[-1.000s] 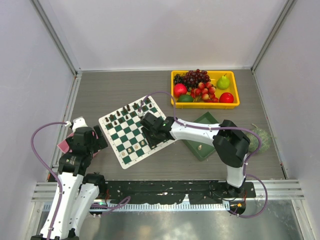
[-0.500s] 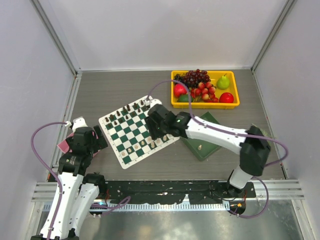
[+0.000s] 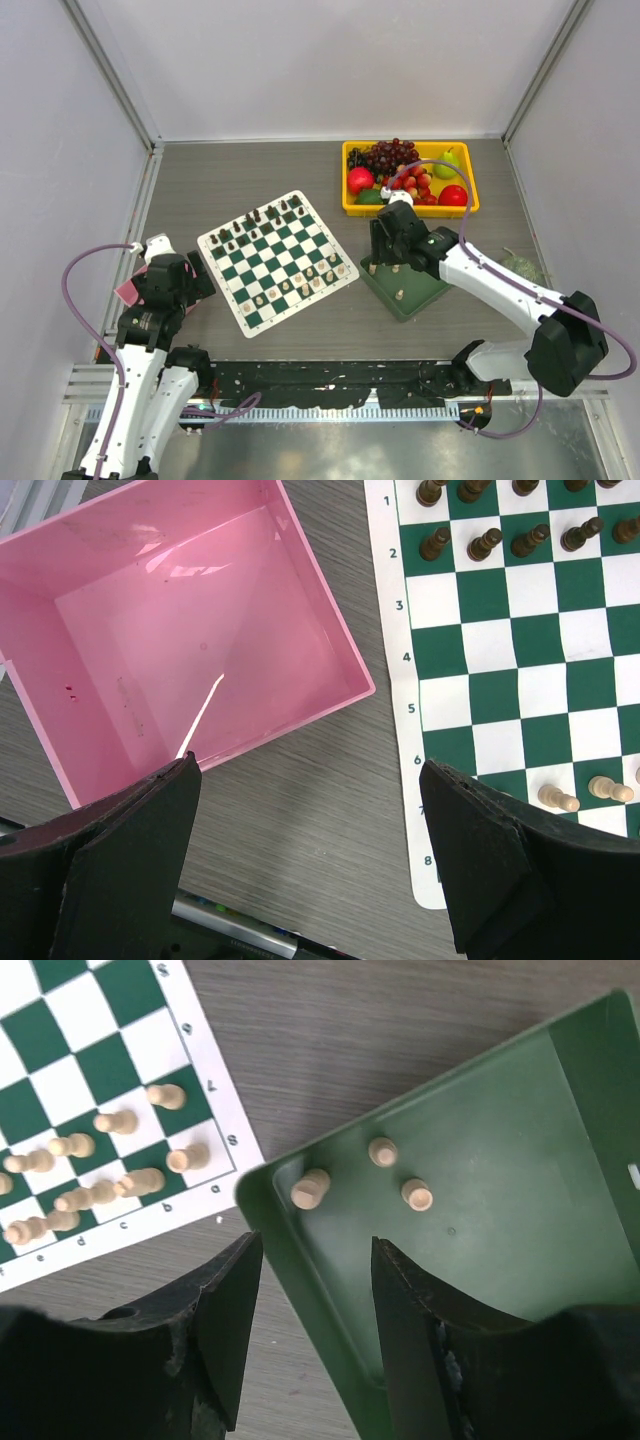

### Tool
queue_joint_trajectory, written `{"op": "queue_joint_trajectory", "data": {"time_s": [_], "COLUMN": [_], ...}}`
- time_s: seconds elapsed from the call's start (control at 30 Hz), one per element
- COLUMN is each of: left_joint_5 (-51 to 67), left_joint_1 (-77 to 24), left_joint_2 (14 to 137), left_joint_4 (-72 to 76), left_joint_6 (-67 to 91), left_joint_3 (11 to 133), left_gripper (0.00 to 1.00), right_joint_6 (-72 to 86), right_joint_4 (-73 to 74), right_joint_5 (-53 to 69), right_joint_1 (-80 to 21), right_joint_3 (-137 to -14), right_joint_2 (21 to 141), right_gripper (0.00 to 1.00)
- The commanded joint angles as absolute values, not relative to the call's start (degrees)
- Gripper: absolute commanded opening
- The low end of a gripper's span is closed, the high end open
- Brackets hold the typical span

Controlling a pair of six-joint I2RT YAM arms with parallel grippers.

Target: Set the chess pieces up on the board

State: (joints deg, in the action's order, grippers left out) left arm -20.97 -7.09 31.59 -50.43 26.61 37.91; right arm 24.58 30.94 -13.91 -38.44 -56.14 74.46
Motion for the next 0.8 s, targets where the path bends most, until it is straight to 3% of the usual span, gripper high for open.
{"op": "queue_joint_trajectory", "data": {"time_s": [0.0,0.77], "left_joint_5": [-20.8,-21.1], "left_joint_1": [-6.9,-6.8], "left_joint_2": [31.5,31.6], "left_joint_4": [-48.3,-48.5], "left_joint_6": [26.3,26.3], "left_joint_3": [38.8,38.9], "left_gripper": [0.99,0.99], "right_joint_6": [24.8,24.4], "right_joint_4": [28.7,23.6], "right_joint_5": [-11.6,-7.4], "right_joint_1": [-35.8,-35.4], "right_joint_3": [-53.5,-54.1], "right_joint_2": [72.2,83.8], "right_gripper": [0.54,0.47]}}
